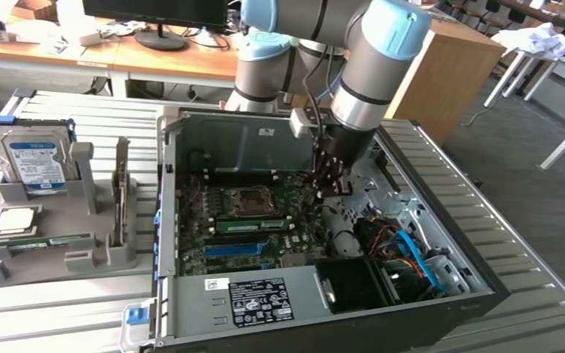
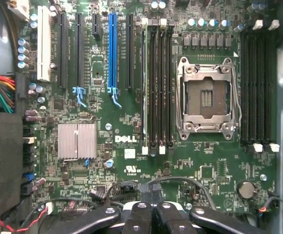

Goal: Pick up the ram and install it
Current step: 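Insert the ram into the slot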

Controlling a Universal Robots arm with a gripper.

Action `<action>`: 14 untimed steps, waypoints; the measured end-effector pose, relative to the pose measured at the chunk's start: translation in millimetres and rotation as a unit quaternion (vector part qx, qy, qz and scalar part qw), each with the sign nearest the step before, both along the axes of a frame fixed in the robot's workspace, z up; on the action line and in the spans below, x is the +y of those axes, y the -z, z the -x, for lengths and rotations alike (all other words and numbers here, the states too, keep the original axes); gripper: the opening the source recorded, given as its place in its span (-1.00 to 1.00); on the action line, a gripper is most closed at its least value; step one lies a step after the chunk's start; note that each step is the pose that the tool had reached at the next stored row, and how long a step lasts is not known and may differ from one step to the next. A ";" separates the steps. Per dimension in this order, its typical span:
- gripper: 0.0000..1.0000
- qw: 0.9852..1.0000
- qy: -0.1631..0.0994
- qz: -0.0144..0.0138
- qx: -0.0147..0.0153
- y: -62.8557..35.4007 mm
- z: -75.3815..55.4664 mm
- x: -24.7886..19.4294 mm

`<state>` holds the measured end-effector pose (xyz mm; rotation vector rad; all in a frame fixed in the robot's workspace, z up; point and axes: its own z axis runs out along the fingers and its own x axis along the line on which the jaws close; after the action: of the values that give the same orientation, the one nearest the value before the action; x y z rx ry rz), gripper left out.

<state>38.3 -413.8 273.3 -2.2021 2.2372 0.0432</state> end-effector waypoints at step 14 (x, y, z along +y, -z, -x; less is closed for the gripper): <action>-0.80 1.000 0.000 0.000 0.000 -9.4 -0.1 0.0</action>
<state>38.4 -413.8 282.7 -2.2022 2.2371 0.0432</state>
